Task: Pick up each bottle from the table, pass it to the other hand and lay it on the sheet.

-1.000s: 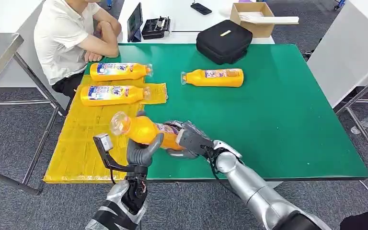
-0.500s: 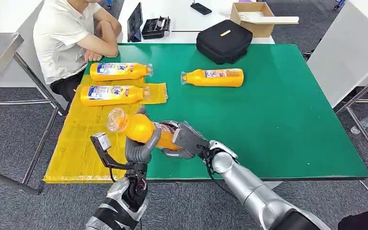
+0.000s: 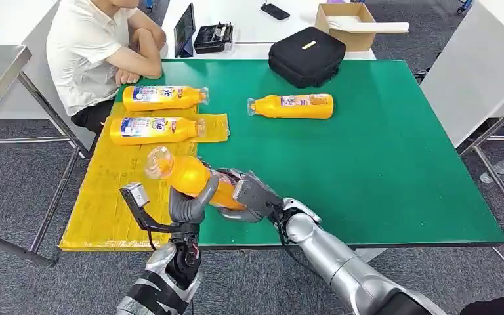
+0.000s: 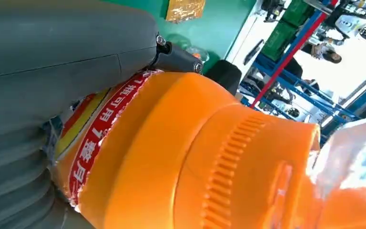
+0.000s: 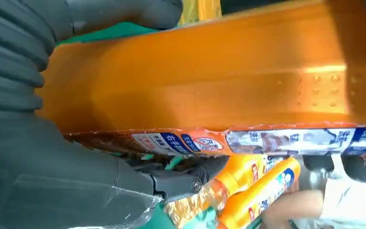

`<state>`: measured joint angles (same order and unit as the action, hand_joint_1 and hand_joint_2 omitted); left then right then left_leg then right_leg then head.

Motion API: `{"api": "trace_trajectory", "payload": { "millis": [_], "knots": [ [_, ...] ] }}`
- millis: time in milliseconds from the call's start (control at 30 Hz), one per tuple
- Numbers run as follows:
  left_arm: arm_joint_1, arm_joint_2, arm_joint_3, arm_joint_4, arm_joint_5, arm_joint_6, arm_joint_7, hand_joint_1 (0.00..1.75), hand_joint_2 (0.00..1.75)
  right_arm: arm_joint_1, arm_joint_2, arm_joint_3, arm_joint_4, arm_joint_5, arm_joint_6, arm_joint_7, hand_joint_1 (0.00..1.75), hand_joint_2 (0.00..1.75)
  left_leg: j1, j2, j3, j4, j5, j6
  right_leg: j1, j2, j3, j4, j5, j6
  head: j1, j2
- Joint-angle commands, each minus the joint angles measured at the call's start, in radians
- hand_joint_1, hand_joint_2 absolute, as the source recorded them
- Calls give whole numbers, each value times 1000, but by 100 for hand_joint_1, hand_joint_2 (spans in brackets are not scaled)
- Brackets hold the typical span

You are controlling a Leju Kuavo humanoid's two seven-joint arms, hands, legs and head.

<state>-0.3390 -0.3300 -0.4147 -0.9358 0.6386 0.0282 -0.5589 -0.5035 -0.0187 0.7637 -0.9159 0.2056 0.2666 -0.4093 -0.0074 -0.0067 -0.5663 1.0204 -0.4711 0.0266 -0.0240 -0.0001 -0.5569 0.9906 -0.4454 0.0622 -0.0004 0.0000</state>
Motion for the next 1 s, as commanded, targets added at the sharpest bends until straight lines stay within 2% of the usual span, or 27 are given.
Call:
{"api": "trace_trajectory", "payload": {
  "millis": [33, 133, 233, 300, 433, 967, 1000],
  "knots": [
    [-18, -16, 5, -24, 12, -14, 36, 175, 175, 24, 30, 0, 62, -31, -23, 3, 0, 0, 2, -1, 0, 0, 0, -2, 2, -1, 1, -1, 0, -3, 0, 0],
    [6, 0, 20, -71, -13, 41, 33, 175, 175, 103, 22, -59, -30, -15, -86, -16, 0, 0, 2, 0, 1, -1, 0, -2, 2, -1, 2, -1, 0, -3, 0, 0],
    [27, 22, 48, -148, -93, 158, 14, 175, 175, 199, 14, -135, -124, 41, -161, -20, 0, 0, 2, -2, 1, -1, 0, -2, 2, -2, 2, -2, 0, -3, 0, 0],
    [-16, 58, 21, -149, -381, 400, -67, 175, 175, 248, 28, -199, -179, 75, -210, -48, 0, 0, 1, -1, 0, -1, 0, -1, 1, -1, 1, -1, 0, -2, 0, 0],
    [-24, 40, 75, -152, -427, 373, -43, 175, 175, 262, 34, -237, -201, 101, -191, -51, 0, 0, 1, -1, -2, 0, 0, -2, 1, -1, -1, 0, 0, -3, 0, 0],
    [-16, 33, 73, -148, -434, 369, -46, 175, 175, 257, 41, -243, -191, 106, -187, -51, 0, 0, 1, -1, -2, 0, 1, -2, 1, -1, -1, 0, 0, -2, 0, 0],
    [-45, 59, 57, -124, -620, 524, -65, 175, 175, 261, 54, -284, -198, 112, -224, -77, 0, 0, 2, 0, -1, 0, 0, -2, 2, 0, 0, -1, 0, -3, 0, 0]
  ]
}}
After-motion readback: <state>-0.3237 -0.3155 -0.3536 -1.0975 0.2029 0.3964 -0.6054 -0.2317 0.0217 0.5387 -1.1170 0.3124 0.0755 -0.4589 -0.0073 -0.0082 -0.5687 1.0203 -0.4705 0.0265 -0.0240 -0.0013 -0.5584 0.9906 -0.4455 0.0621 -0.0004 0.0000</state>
